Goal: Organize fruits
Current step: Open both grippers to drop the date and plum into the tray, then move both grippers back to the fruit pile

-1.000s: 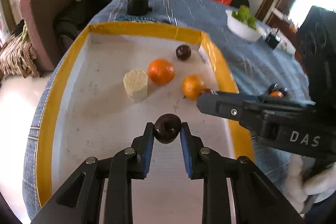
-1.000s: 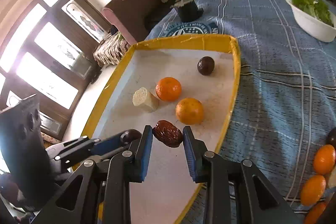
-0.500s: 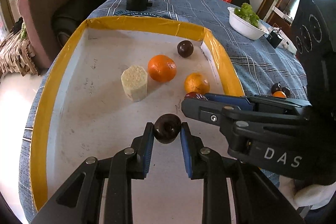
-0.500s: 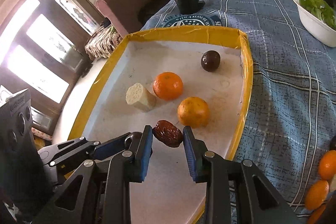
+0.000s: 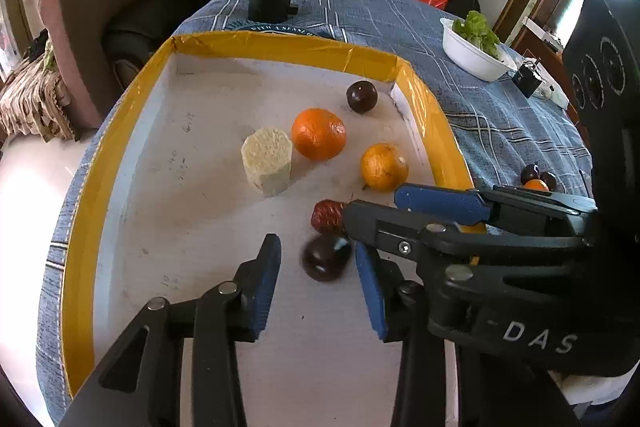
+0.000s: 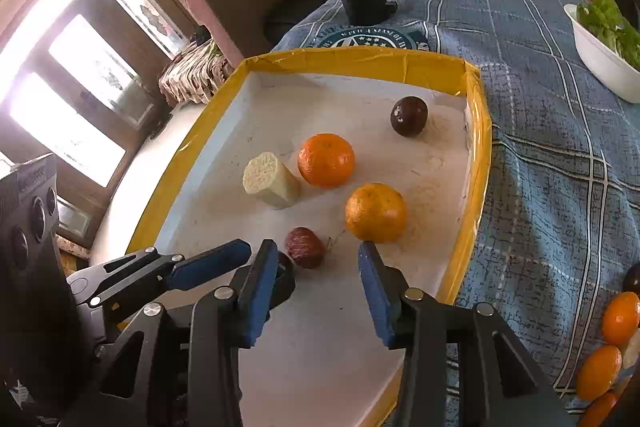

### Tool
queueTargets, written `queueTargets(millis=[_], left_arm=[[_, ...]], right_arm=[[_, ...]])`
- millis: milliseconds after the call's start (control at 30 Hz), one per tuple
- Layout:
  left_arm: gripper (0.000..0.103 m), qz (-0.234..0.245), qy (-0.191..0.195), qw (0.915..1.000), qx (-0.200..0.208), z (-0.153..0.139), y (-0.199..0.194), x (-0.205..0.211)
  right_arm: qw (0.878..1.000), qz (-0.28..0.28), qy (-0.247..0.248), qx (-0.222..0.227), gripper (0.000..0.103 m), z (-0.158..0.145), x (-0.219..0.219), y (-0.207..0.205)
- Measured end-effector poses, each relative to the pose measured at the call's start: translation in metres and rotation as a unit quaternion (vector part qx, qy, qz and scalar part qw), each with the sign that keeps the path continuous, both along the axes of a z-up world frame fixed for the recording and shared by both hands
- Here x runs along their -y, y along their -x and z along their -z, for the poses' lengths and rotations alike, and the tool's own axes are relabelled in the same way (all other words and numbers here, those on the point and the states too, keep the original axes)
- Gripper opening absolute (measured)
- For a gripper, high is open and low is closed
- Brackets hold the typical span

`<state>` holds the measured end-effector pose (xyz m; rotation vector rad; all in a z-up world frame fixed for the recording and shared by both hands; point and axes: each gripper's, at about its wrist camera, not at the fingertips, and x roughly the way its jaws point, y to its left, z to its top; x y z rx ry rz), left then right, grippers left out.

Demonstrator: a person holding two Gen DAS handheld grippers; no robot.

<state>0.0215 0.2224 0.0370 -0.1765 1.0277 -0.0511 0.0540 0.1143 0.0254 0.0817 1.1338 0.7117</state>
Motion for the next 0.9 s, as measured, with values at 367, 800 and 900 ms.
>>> queueTargets(millis=[367,800,900], left_arm=[[0.042,-0.017,0.016,0.9986,0.048,-0.018,0.016,-0.005],[0.042,-0.014,0.035,0.9916,0.124,-0.048,0.054,0.014],[0.042,-0.011,0.039,0.9904,0.132,-0.051,0.059,0.024]], right_arm=[[0.998,-0.005,-0.059,0.008,0.048,-0.021,0.025,0.011],[0.992,0.013,-0.122,0.036,0.048,-0.053,0.09,0.033],[0.99,0.028,-0.13,0.05,0.048,-0.055,0.115,0.039]])
